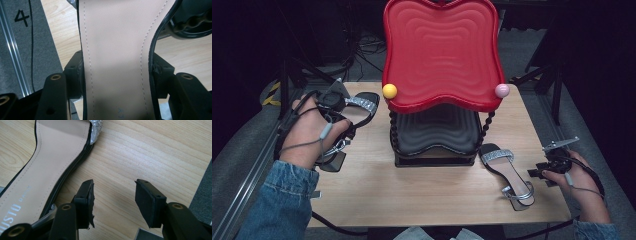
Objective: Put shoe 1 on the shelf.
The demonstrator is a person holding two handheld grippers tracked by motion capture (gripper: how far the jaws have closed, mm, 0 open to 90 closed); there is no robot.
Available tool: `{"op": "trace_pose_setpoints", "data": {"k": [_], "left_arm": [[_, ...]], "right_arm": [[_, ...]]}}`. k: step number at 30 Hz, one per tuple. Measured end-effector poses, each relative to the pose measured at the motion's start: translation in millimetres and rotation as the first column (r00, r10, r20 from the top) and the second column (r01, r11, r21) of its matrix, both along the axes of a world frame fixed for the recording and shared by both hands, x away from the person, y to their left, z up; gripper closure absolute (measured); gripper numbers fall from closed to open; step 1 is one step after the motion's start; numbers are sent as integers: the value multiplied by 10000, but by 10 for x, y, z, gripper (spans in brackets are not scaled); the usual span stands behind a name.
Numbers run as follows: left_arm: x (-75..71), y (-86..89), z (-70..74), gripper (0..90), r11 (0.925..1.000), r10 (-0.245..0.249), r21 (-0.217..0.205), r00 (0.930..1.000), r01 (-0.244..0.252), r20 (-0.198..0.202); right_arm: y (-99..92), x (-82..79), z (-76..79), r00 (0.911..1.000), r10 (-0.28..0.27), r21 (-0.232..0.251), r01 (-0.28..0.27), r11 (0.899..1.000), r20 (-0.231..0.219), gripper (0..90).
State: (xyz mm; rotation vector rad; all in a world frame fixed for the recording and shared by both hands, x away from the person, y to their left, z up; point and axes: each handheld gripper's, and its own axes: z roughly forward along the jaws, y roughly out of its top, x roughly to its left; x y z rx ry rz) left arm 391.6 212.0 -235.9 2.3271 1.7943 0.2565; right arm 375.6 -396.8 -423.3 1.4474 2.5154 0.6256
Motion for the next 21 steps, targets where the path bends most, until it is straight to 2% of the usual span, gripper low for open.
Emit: {"op": "trace_pose_setpoints", "data": {"k": [11, 17, 21], "left_arm": [[-6, -6, 469, 419, 9995, 124, 267, 9985, -138, 537], [-42, -17, 725, 419, 9999, 73, 116, 9976, -81, 693], [-69, -31, 882, 419, 9998, 69, 161, 9965, -83, 838]], "right_arm": [[12, -4, -1, 10000, -2, 88, 3, 10000, -62, 502], [10, -13, -6, 10000, 51, 137, -50, 9999, -54, 502], [18, -21, 1, 10000, 63, 196, -63, 9998, -25, 502]]}}
